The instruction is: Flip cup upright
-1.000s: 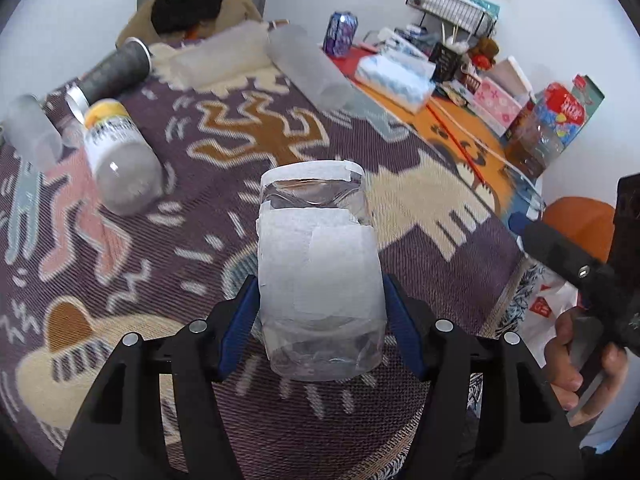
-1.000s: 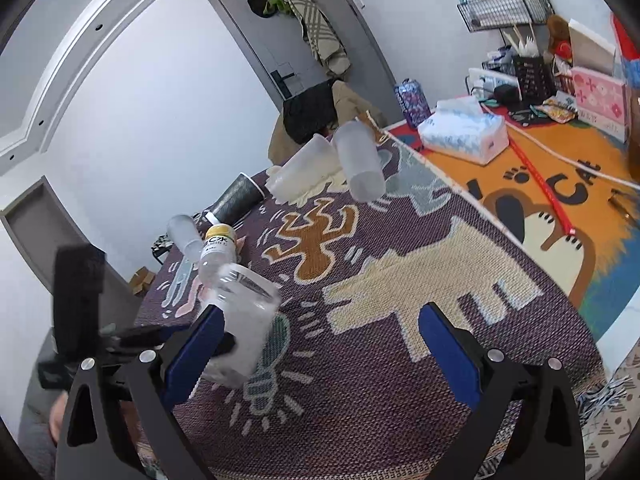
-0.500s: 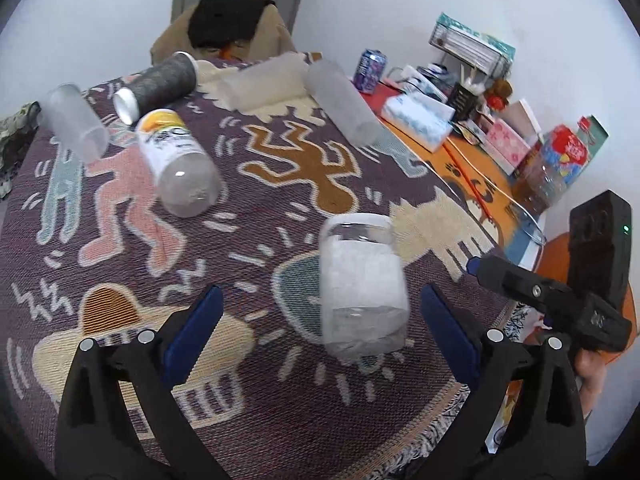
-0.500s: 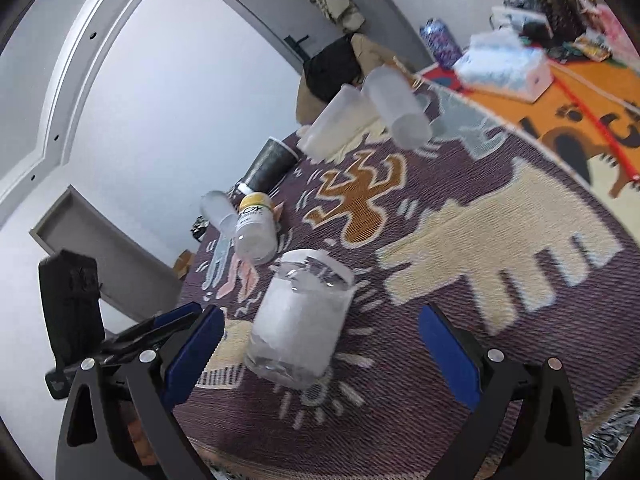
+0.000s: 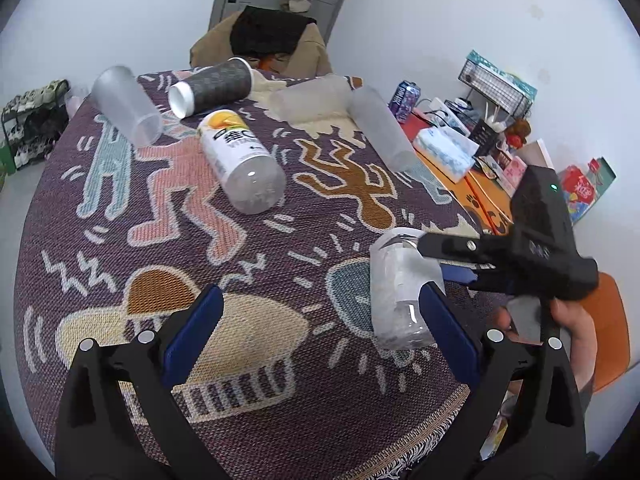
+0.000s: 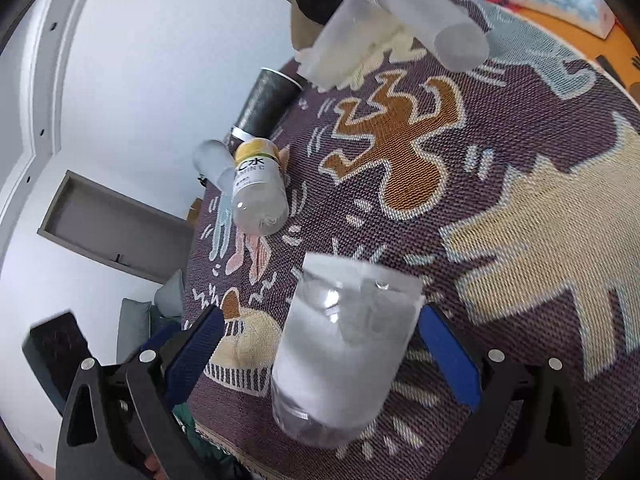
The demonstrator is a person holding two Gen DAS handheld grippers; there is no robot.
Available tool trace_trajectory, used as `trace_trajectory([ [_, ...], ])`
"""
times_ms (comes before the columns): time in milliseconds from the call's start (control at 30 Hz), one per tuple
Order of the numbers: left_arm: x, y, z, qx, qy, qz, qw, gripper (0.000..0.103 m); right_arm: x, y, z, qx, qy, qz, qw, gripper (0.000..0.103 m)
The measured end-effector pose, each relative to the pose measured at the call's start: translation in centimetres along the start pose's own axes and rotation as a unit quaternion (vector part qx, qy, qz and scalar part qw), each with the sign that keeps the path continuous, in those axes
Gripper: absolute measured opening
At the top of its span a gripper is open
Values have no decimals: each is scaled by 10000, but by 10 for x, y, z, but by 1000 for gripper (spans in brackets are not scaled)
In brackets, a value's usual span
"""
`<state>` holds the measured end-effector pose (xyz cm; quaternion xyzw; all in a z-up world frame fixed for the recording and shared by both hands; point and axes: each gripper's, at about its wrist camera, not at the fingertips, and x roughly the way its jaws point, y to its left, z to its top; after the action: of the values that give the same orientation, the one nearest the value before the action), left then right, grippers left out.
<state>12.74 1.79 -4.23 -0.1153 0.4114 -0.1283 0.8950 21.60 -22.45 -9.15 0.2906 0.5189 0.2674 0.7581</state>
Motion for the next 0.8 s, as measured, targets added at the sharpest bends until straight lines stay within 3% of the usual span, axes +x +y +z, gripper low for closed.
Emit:
trace_trajectory([
  [233,-7,19,-3,-303,-120,108,9994,97,23,6,11,111,333,-259,9990,93],
  [267,-8,21,-3,-336,-138,133,9993,97,27,7,12,97,359,-301,9989,89],
  [333,-9,24,-3,-375,-157,156,9991,97,36,7,12,69,468,-334,9983,67],
  [367,-10,25,-4,-391,-178,165,9989,97,41,5,11,111,522,-320,9981,66],
  [633,-17,26,-6,-391,-255,206,9987,97,13,14,2,-317,-197,-1,9993,62],
  [800,-22,25,-5,-376,-352,194,9985,97,-13,40,-1,-1142,-968,-390,9880,62],
])
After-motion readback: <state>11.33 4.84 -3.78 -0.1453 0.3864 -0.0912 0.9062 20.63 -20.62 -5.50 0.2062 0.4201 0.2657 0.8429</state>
